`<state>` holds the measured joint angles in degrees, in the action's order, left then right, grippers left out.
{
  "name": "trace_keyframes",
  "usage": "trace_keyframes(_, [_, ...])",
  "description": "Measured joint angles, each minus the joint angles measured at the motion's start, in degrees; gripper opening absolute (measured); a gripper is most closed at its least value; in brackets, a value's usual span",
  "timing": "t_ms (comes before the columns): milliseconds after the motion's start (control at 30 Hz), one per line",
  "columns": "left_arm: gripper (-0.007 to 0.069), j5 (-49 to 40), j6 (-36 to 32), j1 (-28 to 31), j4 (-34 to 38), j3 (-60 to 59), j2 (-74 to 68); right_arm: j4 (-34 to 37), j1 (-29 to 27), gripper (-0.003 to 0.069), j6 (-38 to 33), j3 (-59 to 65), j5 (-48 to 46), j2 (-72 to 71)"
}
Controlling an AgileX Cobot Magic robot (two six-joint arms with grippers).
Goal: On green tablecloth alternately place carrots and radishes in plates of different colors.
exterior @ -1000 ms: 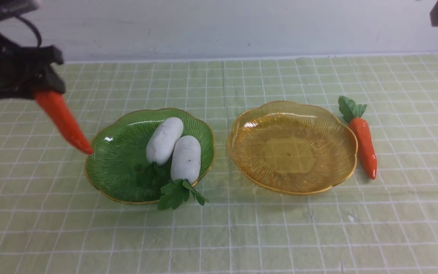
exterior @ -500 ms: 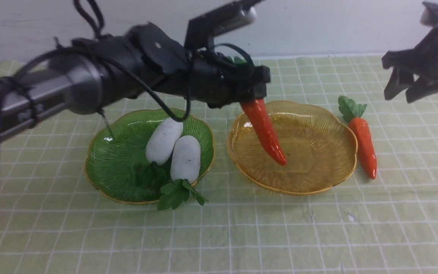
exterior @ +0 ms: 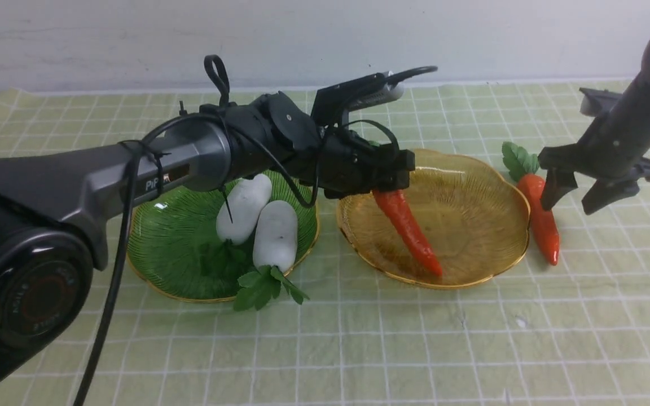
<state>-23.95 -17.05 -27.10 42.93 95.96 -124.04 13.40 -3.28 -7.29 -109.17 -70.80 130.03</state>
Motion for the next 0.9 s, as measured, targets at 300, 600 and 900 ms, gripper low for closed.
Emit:
trace_keyframes(300, [0.0507, -11.1, -0.1, 5.1, 0.0, 2.9, 0.2, -0.8, 2.8, 0.0482, -0.6, 0.0, 0.3, 1.2])
trace_keyframes(600, [0.0028, -28.4, 0.4, 8.9, -7.0, 4.7, 8.2, -4.6, 2.9, 0.0202, 3.5, -0.1, 0.7, 2.8])
trace_keyframes(900, [-0.0008, -38.2, 6.5, 9.1, -24.7, 2.0, 25.9, 2.6, 1.8, 0.0219, 5.9, -0.1, 0.4, -12.1])
